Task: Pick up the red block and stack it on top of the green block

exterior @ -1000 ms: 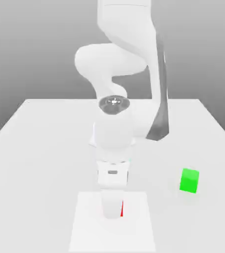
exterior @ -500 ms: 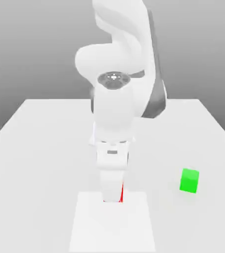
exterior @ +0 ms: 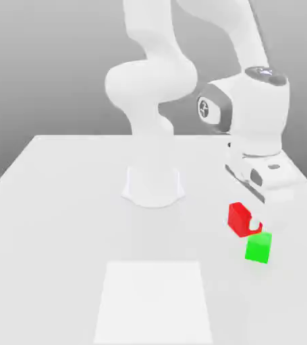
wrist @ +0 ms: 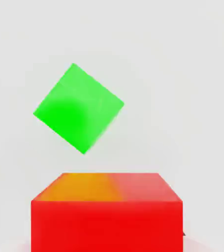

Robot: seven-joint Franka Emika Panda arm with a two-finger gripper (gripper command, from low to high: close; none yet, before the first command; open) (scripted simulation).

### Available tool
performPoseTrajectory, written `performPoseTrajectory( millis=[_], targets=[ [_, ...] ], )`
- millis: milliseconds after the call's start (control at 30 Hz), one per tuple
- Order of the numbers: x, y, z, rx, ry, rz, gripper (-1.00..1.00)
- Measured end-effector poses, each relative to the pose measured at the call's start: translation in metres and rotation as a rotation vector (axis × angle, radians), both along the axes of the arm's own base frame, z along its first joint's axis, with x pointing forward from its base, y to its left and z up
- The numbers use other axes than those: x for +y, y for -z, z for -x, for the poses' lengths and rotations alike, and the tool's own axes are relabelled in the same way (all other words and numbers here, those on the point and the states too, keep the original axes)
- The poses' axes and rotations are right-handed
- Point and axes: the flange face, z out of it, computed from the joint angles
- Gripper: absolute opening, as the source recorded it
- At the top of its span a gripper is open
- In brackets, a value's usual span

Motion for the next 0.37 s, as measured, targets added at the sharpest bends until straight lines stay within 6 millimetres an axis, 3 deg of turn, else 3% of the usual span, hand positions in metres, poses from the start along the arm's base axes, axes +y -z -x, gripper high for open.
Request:
performPoseTrajectory(
  millis=[100,267,300,367],
  targets=[
    [0.016,0.012,0.013,-0.005,-0.041,0.002,-1.00],
    [0.017,0.056,0.015,-0.006,-0.046,0.004,-1.00],
    [0.016,0.061,0.015,-0.006,-0.045,0.004,1.00],
    [0.016,0.061,0.015,-0.006,-0.045,0.004,1.00]
  ],
)
